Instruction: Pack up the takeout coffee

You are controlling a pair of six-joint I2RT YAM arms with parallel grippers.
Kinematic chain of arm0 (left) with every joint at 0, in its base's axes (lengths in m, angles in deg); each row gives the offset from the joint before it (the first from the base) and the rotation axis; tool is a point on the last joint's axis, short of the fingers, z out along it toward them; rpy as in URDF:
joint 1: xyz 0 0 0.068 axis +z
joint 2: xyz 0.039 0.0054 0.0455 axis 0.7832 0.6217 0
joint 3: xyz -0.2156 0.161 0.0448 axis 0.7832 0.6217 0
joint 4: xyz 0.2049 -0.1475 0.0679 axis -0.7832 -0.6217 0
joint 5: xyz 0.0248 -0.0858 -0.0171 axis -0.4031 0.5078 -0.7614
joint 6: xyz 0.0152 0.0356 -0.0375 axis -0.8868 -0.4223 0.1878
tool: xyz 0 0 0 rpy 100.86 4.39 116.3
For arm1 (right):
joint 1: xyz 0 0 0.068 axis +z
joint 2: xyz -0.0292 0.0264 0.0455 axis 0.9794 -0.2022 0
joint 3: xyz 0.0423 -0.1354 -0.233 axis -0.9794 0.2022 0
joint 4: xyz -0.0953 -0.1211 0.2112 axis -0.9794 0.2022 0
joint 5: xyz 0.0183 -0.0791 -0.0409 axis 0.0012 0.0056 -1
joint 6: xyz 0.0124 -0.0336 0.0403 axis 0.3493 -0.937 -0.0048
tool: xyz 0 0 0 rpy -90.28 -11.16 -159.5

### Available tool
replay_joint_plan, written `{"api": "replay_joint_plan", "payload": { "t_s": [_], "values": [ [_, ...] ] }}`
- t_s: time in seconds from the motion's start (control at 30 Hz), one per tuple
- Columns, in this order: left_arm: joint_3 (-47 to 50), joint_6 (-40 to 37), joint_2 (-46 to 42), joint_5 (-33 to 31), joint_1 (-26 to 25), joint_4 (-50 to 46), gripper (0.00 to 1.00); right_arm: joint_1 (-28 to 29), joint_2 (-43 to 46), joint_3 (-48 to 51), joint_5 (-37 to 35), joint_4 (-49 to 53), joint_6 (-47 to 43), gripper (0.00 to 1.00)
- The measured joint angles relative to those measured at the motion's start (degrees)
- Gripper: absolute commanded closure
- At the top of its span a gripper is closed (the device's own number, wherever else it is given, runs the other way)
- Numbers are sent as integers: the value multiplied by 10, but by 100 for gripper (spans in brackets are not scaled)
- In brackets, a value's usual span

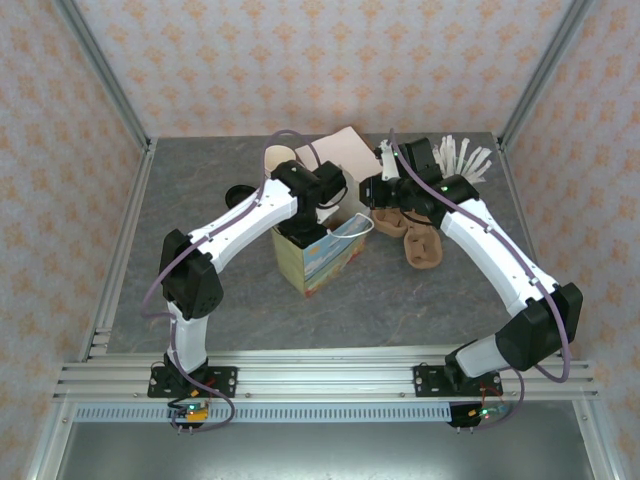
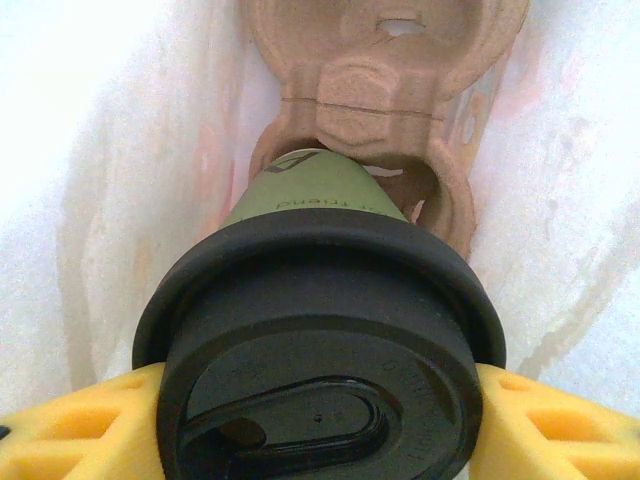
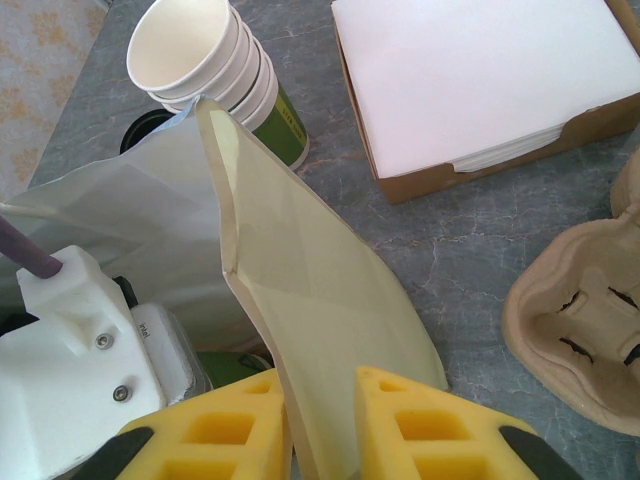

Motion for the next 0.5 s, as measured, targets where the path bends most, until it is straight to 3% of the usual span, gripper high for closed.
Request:
{"api": "replay_joint_plan", "payload": {
  "t_s": [0.5],
  "values": [
    [0, -9, 0, 10, 0, 0, 66, 1, -2, 0, 0, 0, -4, 78]
  ]
}}
